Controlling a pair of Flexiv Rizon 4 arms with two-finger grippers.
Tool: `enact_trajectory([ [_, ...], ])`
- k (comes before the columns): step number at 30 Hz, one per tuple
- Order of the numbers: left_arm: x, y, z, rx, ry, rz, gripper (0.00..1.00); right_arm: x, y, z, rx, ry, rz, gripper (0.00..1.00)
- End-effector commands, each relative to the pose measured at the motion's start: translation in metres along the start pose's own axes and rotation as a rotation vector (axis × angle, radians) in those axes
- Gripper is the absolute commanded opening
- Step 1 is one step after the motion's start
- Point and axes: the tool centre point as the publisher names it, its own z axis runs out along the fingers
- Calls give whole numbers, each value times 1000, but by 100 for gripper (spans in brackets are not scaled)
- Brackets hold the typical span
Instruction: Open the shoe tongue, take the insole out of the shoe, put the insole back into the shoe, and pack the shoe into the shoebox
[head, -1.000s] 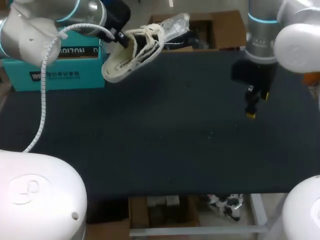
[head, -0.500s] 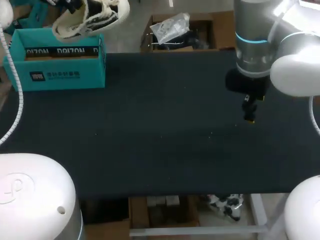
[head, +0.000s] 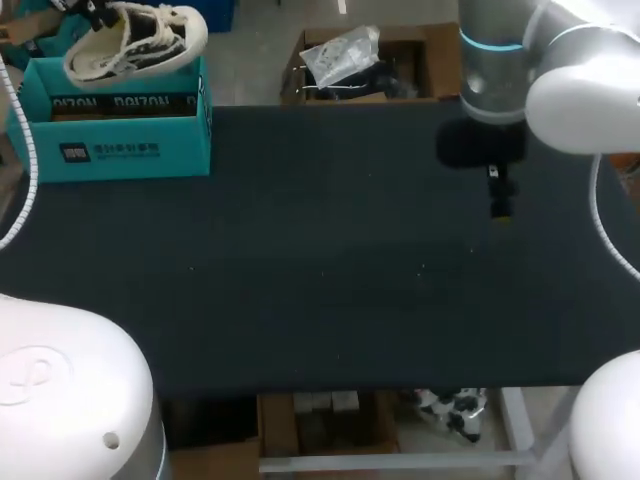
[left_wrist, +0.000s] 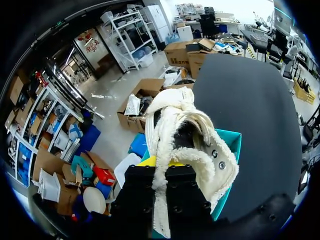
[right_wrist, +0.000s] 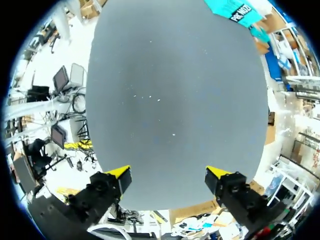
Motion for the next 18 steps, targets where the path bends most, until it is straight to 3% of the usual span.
enact_trajectory([
  [1, -45, 28, 29, 35, 199, 21, 0, 8, 0, -8, 1, -23, -27, 100],
  [7, -55, 55, 45, 11, 243, 55, 0, 16, 2, -9, -23, -30, -50, 100],
  [18, -50, 79, 84, -28, 353, 118, 0, 17, 6, -2, -91, 25, -36, 100],
])
